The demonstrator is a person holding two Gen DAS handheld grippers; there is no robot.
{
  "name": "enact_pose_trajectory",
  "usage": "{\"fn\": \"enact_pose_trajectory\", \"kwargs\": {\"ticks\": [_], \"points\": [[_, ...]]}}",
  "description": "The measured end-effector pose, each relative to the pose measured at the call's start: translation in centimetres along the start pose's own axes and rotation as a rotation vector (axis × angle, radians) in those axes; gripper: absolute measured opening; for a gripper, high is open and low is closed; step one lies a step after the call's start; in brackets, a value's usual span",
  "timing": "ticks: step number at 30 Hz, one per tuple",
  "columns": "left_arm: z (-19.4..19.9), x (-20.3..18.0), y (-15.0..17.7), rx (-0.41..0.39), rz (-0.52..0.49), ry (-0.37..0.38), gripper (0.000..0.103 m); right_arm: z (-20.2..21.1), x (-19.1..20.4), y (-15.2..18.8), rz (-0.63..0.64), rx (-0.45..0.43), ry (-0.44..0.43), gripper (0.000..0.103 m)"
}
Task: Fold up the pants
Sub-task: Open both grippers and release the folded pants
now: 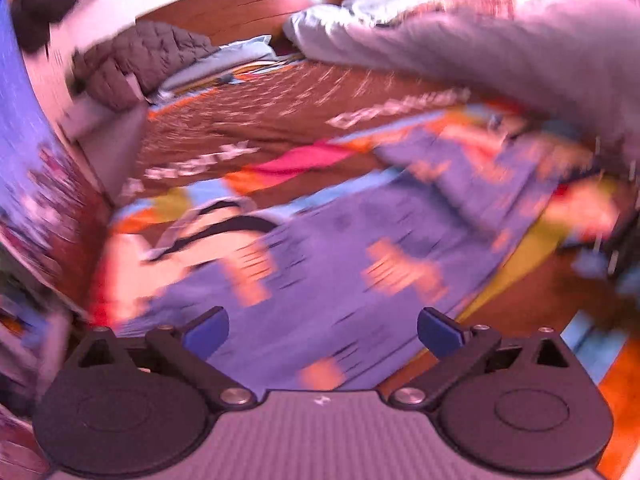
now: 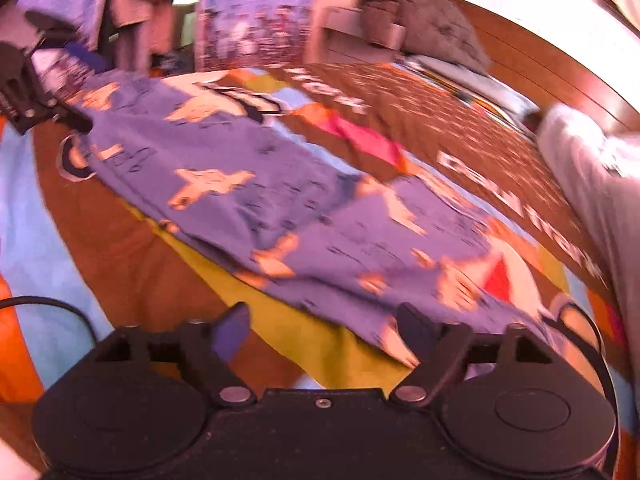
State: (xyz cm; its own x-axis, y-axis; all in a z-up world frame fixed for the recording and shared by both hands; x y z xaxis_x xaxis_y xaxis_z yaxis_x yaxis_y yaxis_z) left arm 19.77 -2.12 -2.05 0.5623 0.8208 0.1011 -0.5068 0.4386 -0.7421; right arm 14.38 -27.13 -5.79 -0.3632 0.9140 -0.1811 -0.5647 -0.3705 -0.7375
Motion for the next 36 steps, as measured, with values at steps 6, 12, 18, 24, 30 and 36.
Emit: {"fn": "enact_pose_trajectory", "kwargs": {"ticks": [6, 12, 18, 24, 30, 36], "points": [[-5.4, -7.0, -2.5, -0.037, 0.206, 0.204, 0.102, 2.1, -5.7, 3.6, -0.384, -0.039, 0.044, 0.096], [-9.6, -9.6, -2.7, -0.035, 0.341, 0.277, 0.095, 2.7, -10.2, 4.6, -0.532, -0.079, 0.065, 0.099], [-13.0, -8.5, -2.0, -0.012, 0.573, 0.327, 0.069, 2.5, -12.8, 6.9, -0.726, -0.057, 0.029, 0.099], [-14.3, -7.2, 0.5, -0.088, 0.703, 0.315, 0.021, 1.8, -13.9, 7.5, -0.831, -0.051, 0.006, 0.096], [-14.1, -7.1, 0.4, -0.096, 0.685, 0.312, 0.010, -2.3, -14.3, 1.6, -0.683, -0.043, 0.018, 0.078], [-14.2, -7.9, -0.2, -0.076, 0.629, 0.276, 0.009, -13.5, -13.4, -8.8, -0.540, 0.079, -0.030, 0.055]]}}
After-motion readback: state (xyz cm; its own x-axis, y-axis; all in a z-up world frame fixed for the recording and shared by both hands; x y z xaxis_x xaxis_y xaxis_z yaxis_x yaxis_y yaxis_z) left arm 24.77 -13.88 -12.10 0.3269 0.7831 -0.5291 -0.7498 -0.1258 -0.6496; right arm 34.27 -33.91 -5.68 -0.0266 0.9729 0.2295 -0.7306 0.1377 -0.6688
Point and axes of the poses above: each gripper's, at about its wrist camera, not at the fingertips, and z roughly against the way its jaws point, x to its left, y to its underside, the point moved 7 cm from there along -z, roughly the way its jaws point, and after that the axes turned 4 degrees about -x, right-handed, at the moved point
